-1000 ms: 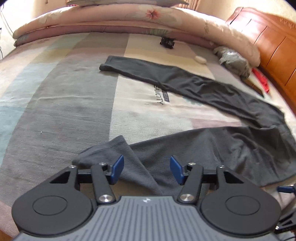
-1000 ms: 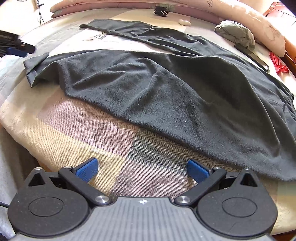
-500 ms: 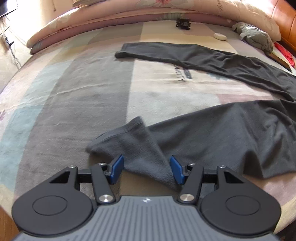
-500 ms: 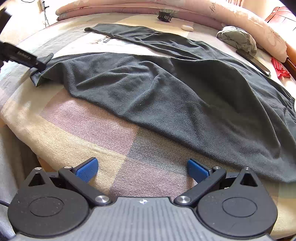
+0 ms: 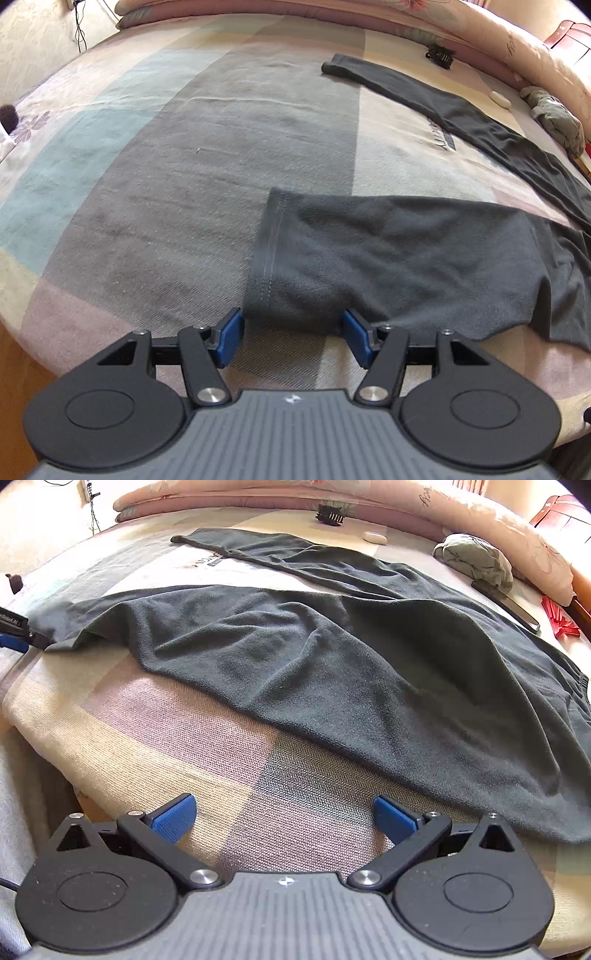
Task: Fold clothes
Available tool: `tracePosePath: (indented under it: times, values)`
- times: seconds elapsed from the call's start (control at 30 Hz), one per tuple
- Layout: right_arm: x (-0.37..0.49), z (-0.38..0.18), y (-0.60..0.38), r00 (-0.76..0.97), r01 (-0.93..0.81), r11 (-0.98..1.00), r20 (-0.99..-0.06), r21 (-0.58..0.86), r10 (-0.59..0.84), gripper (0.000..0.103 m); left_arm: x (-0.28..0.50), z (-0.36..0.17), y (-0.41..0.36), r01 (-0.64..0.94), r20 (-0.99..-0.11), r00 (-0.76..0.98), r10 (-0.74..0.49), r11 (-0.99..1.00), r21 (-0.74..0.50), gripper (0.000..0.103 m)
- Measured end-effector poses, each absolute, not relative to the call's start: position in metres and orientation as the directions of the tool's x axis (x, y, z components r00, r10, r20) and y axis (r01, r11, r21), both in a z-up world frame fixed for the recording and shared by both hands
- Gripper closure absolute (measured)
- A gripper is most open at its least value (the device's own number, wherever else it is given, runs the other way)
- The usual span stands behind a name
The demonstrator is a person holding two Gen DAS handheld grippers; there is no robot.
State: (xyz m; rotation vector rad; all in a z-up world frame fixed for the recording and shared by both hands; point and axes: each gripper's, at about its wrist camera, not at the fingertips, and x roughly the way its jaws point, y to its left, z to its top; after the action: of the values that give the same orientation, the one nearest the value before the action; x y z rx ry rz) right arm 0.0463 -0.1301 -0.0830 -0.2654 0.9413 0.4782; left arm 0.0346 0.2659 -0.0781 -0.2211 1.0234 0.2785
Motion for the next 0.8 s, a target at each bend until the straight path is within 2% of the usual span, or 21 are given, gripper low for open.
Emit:
tracePosePath:
  times: [0.13,0.43,0.67,0.77,0.8]
  values:
    - [0.047,-0.083,-0.129,0.493,-0.5,0.866,-0.827,-0.013,0.272,0.0,0.027,-0.077,0.275,-0.319,-0.85,0.523,0.07,0.94,-0.119,0.043]
    - [0.05,-0.083,-0.127,0.483,-0.493,0.87,-0.836,-0.013,0.261,0.0,0.037,-0.089,0.323,-0.327,-0.759,0.634,-0.145,0.84,-0.433,0.047]
    - [0.053,-0.082,-0.125,0.47,-0.487,0.873,-0.847,-0.012,0.25,0.0,0.058,-0.099,0.342,-0.279,-0.703,0.663,-0.256,0.788,-0.549,0.048]
    - [0.053,-0.082,-0.126,0.46,-0.493,0.87,-0.852,-0.01,0.251,0.0,0.053,-0.104,0.341,-0.209,-0.675,0.642,-0.363,0.764,-0.61,0.049]
    - [0.053,-0.082,-0.126,0.456,-0.496,0.868,-0.854,-0.009,0.252,0.0,0.051,-0.106,0.34,-0.184,-0.667,0.633,-0.394,0.76,-0.623,0.052]
